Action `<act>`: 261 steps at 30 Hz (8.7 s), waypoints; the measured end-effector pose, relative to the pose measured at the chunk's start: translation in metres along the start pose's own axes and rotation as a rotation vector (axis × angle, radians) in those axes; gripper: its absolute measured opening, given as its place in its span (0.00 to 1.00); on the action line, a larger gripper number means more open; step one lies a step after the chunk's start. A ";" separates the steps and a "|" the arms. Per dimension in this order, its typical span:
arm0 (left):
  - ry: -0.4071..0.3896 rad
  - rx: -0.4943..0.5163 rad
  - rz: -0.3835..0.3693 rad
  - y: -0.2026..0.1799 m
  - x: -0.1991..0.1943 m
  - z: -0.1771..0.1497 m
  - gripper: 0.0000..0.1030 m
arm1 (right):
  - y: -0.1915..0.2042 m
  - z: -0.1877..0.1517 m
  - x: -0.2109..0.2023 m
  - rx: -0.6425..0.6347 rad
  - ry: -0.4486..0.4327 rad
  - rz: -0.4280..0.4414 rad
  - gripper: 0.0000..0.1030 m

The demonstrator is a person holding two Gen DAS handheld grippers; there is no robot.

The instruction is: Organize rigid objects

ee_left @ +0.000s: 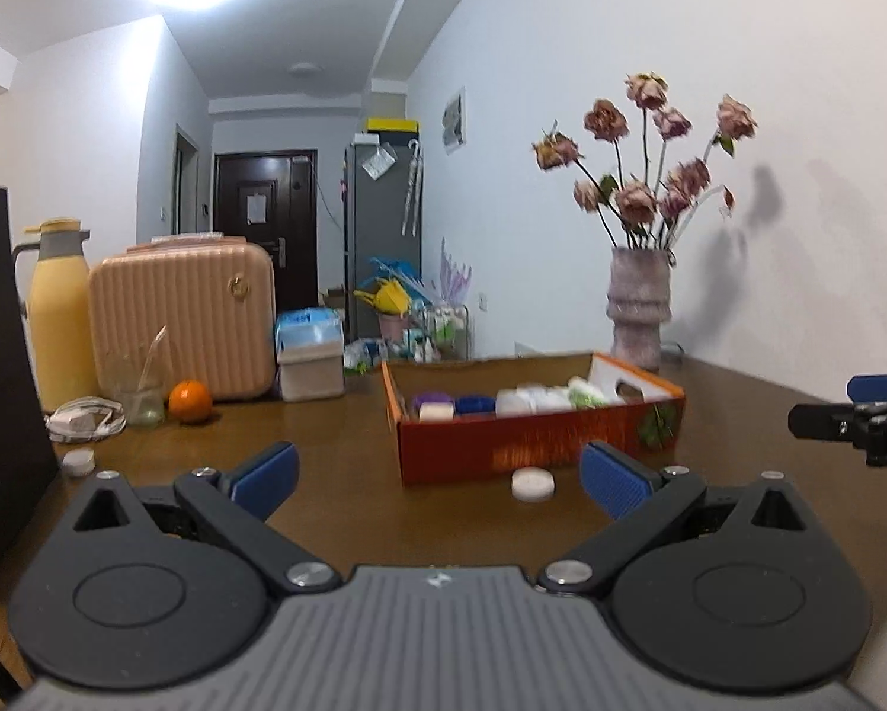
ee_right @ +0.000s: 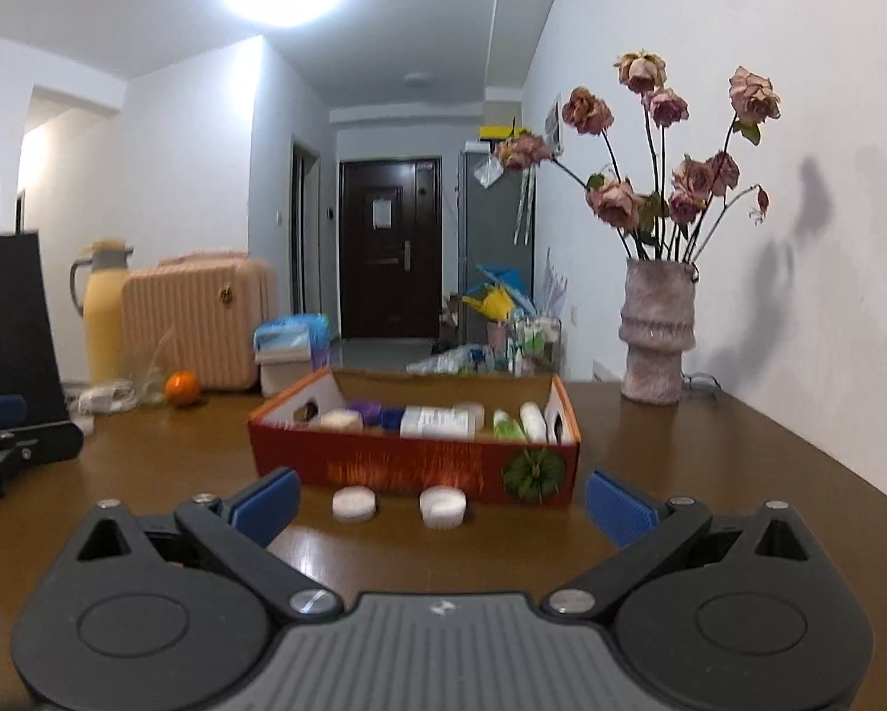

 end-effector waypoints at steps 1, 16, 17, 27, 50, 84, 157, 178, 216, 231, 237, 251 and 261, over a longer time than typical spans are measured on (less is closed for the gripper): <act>0.003 0.001 0.000 0.001 -0.006 -0.005 1.00 | 0.001 -0.005 -0.005 -0.001 0.006 -0.002 1.00; 0.160 0.017 -0.099 -0.010 -0.048 -0.068 1.00 | -0.009 -0.095 -0.079 0.155 0.049 -0.024 1.00; 0.167 0.018 -0.100 -0.013 -0.044 -0.068 1.00 | -0.012 -0.096 -0.077 0.161 0.049 -0.044 1.00; 0.238 0.020 -0.106 -0.019 0.019 -0.059 1.00 | -0.016 -0.084 -0.011 0.153 0.157 0.010 1.00; 0.458 0.112 -0.270 -0.063 0.257 -0.015 0.75 | -0.008 -0.001 0.241 -0.158 0.363 0.159 0.63; 0.240 0.113 -0.215 -0.054 0.106 0.046 0.39 | 0.003 0.053 0.097 -0.129 0.173 0.149 0.38; 0.531 0.056 -0.121 -0.018 0.388 0.059 0.39 | -0.033 0.075 0.367 -0.137 0.509 0.300 0.38; 0.564 0.050 -0.141 -0.018 0.406 0.055 0.36 | -0.039 0.073 0.391 -0.244 0.521 0.200 0.38; 0.105 0.015 -0.046 -0.017 0.174 0.130 1.00 | -0.042 0.145 0.154 -0.073 0.131 0.100 0.85; -0.176 -0.029 0.001 -0.021 0.075 0.067 1.00 | -0.013 0.062 0.082 -0.083 -0.084 0.019 1.00; -0.184 -0.036 0.048 -0.017 0.044 0.050 1.00 | -0.009 0.043 0.054 -0.013 -0.101 0.014 1.00; -0.063 -0.029 0.088 -0.013 -0.066 -0.016 1.00 | 0.023 -0.028 -0.051 0.014 -0.054 0.124 1.00; -0.059 0.033 0.152 -0.017 -0.128 -0.058 1.00 | 0.058 -0.069 -0.125 -0.078 -0.085 -0.082 1.00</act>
Point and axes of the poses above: each gripper's, at about its wrist camera, not at the fingertips, and x roughly the way its jaws point, y to its left, z to its top, the point moved 6 cm from there along x, roughly the way its jaws point, and after that the axes turned 5 degrees about y, right-handed, at the moved point
